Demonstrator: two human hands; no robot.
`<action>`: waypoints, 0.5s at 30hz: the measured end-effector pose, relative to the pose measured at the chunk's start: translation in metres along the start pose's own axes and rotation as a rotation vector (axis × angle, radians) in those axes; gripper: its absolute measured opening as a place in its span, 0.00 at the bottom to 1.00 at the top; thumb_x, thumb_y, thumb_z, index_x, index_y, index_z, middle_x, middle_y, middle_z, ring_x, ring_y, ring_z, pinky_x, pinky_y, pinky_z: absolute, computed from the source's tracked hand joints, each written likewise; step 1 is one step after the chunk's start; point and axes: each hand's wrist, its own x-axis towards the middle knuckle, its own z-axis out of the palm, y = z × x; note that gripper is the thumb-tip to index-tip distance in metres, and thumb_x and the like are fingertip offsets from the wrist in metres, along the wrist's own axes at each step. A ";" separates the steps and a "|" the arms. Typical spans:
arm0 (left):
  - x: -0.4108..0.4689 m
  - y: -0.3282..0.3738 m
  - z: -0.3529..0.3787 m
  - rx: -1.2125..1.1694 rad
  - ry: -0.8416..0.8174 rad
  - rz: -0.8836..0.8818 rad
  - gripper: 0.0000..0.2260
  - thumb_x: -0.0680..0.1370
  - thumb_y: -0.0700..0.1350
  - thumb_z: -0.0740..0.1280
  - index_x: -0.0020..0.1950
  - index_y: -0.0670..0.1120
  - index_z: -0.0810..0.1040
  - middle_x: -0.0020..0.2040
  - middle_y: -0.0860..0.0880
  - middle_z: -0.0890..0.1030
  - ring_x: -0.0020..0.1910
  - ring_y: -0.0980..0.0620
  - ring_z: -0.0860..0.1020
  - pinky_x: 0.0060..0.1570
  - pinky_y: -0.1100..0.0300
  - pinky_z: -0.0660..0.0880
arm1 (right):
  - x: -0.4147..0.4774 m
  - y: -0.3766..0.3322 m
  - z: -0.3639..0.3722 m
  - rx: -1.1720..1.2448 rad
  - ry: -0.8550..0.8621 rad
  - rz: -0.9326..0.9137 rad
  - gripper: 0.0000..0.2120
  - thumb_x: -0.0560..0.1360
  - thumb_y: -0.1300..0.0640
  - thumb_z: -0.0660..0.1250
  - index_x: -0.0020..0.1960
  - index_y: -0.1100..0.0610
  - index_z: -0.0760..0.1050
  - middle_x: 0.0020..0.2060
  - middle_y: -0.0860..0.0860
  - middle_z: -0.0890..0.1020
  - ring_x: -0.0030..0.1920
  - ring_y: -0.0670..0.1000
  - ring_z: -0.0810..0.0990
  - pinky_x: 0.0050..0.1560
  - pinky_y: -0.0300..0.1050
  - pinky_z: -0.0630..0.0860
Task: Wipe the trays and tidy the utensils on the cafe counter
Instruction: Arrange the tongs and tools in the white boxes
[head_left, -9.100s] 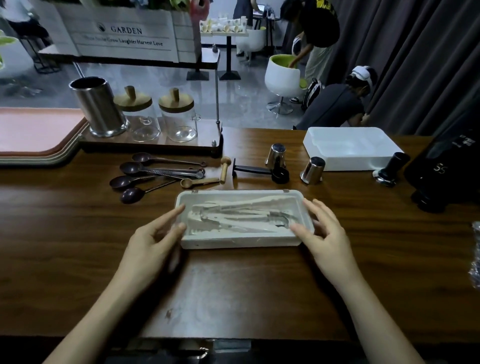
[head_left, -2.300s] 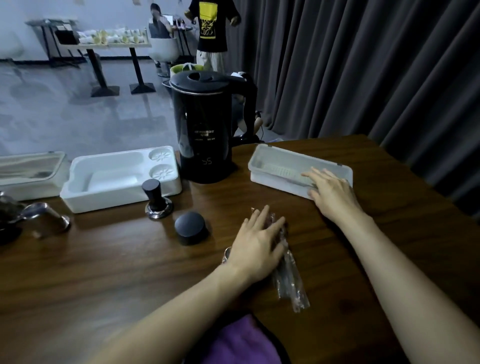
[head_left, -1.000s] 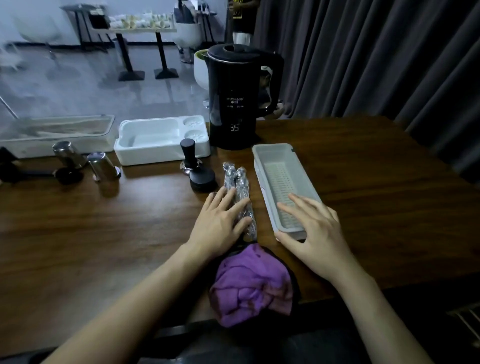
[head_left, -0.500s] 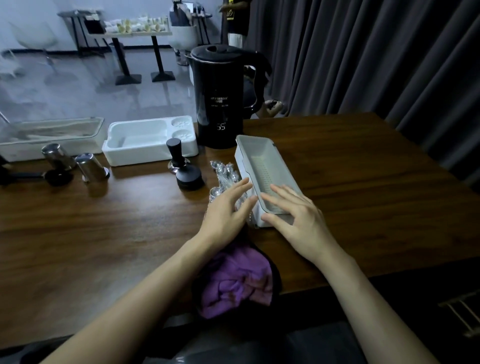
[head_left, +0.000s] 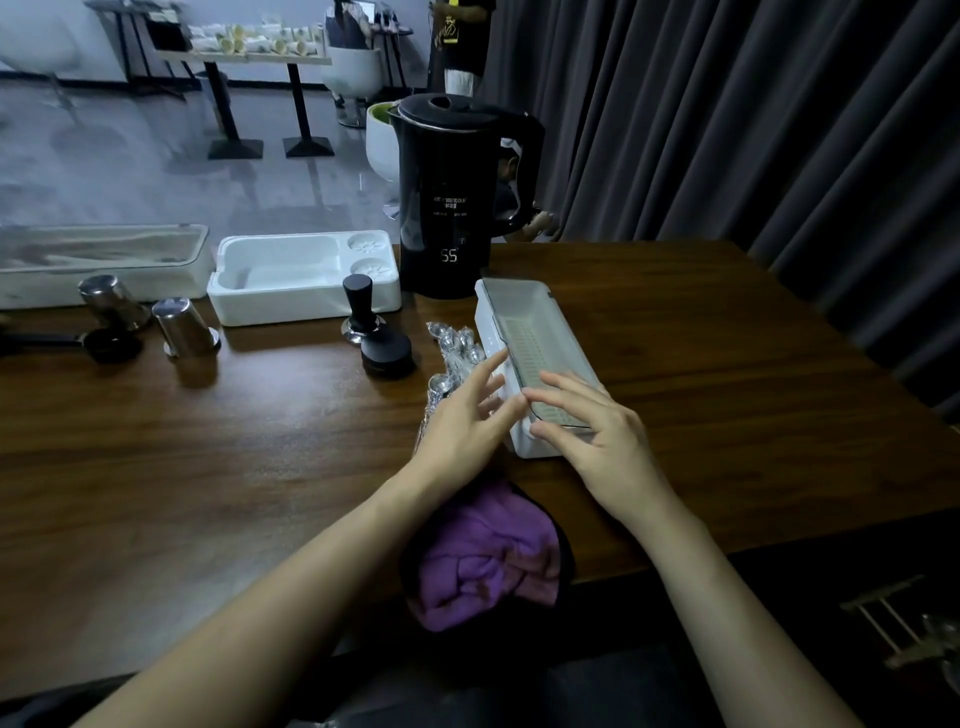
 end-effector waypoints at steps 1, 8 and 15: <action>0.000 0.002 0.001 0.042 0.002 0.013 0.29 0.79 0.61 0.68 0.78 0.66 0.61 0.75 0.48 0.72 0.70 0.53 0.75 0.68 0.50 0.75 | 0.000 -0.001 0.001 -0.002 0.011 -0.015 0.18 0.77 0.54 0.73 0.64 0.40 0.80 0.70 0.44 0.75 0.75 0.43 0.66 0.74 0.50 0.68; 0.005 0.005 0.007 0.252 -0.011 0.054 0.30 0.80 0.61 0.66 0.78 0.71 0.55 0.70 0.45 0.78 0.69 0.51 0.76 0.69 0.47 0.73 | -0.014 0.001 0.000 -0.131 0.016 -0.079 0.19 0.78 0.60 0.70 0.57 0.34 0.81 0.74 0.40 0.68 0.80 0.47 0.53 0.79 0.55 0.46; 0.005 0.003 0.012 0.300 0.019 0.076 0.30 0.80 0.61 0.65 0.80 0.68 0.55 0.72 0.48 0.77 0.67 0.53 0.78 0.67 0.55 0.74 | -0.032 0.024 0.005 -0.269 0.092 -0.044 0.25 0.81 0.50 0.65 0.75 0.34 0.64 0.82 0.46 0.53 0.81 0.47 0.45 0.78 0.60 0.55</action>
